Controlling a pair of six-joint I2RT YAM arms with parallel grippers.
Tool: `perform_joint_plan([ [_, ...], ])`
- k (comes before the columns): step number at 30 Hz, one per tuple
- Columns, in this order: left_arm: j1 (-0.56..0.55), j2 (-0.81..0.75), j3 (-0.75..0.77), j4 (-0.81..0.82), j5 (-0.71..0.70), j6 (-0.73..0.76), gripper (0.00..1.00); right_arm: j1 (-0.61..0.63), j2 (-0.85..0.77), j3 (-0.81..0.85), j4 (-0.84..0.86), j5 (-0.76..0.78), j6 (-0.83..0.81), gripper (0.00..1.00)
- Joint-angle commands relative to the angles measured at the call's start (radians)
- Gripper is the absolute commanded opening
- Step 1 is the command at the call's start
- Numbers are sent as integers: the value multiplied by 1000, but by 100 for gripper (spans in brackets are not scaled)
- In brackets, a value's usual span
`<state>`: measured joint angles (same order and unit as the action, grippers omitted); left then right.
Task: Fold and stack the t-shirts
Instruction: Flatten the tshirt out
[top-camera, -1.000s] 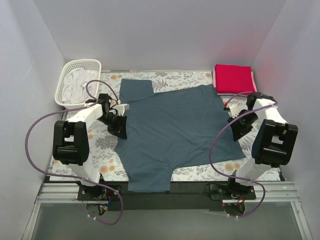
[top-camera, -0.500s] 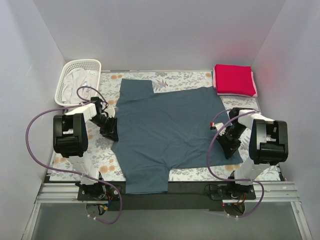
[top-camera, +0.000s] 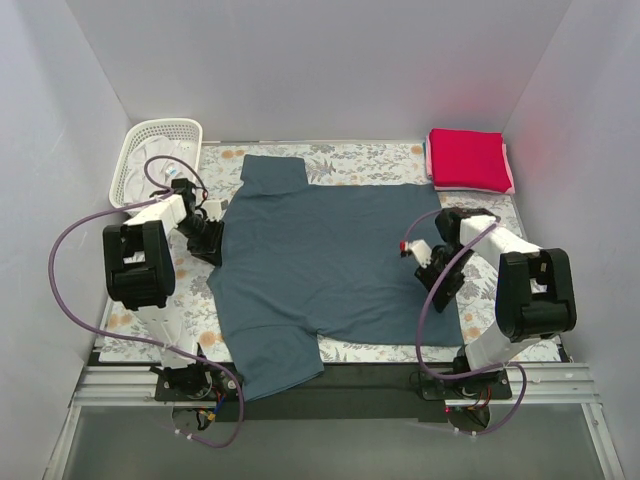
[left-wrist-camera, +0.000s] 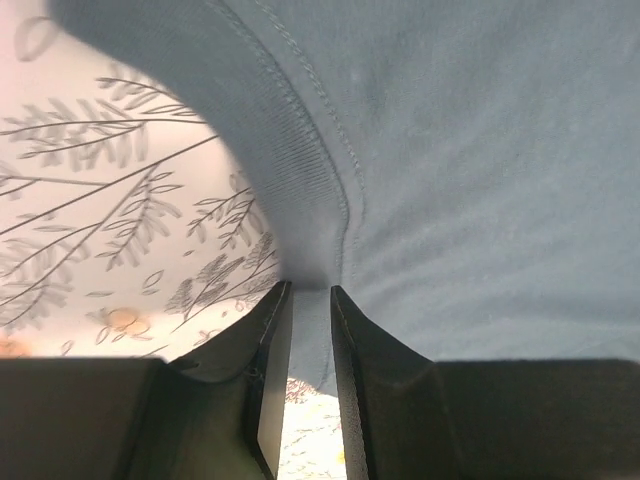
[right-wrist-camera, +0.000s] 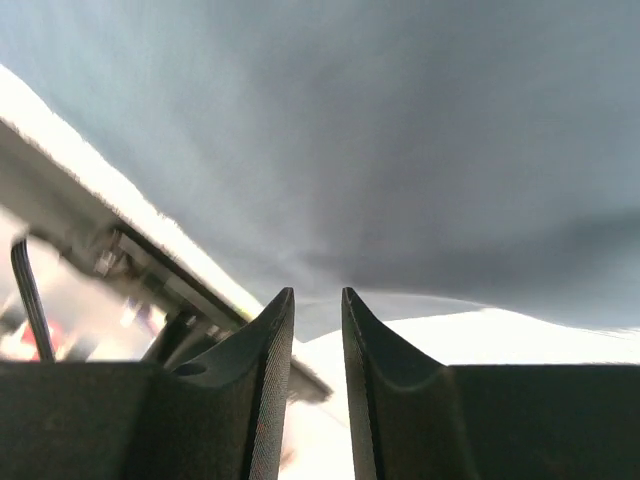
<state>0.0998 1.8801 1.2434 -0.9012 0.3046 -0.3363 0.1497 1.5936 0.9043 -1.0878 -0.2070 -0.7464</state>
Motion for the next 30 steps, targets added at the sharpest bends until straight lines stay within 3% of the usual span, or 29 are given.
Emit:
perform_joint_plan([
  [1, 3, -102, 34, 25, -3, 33, 21, -16, -25, 162, -9, -61, 16, 33],
  [8, -81, -151, -80, 91, -16, 8, 23, -16, 120, 295, 49, -68, 85, 32],
  [16, -83, -160, -205, 137, -68, 31, 22, -15, 219, 271, 131, -37, 98, 32],
  [26, -81, -347, -441, 67, -102, 86, 20, 2, 112, 20, 161, 20, 42, 33],
  [27, -81, -367, -452, 53, -98, 92, 20, 11, 79, 10, 148, 6, 38, 34],
  [28, -81, -422, -434, -21, -76, 105, 20, 8, 39, 49, 87, -58, 24, 41],
  [30, -81, -438, -402, -62, -44, 112, 21, -10, 23, 129, 62, -84, 24, 42],
])
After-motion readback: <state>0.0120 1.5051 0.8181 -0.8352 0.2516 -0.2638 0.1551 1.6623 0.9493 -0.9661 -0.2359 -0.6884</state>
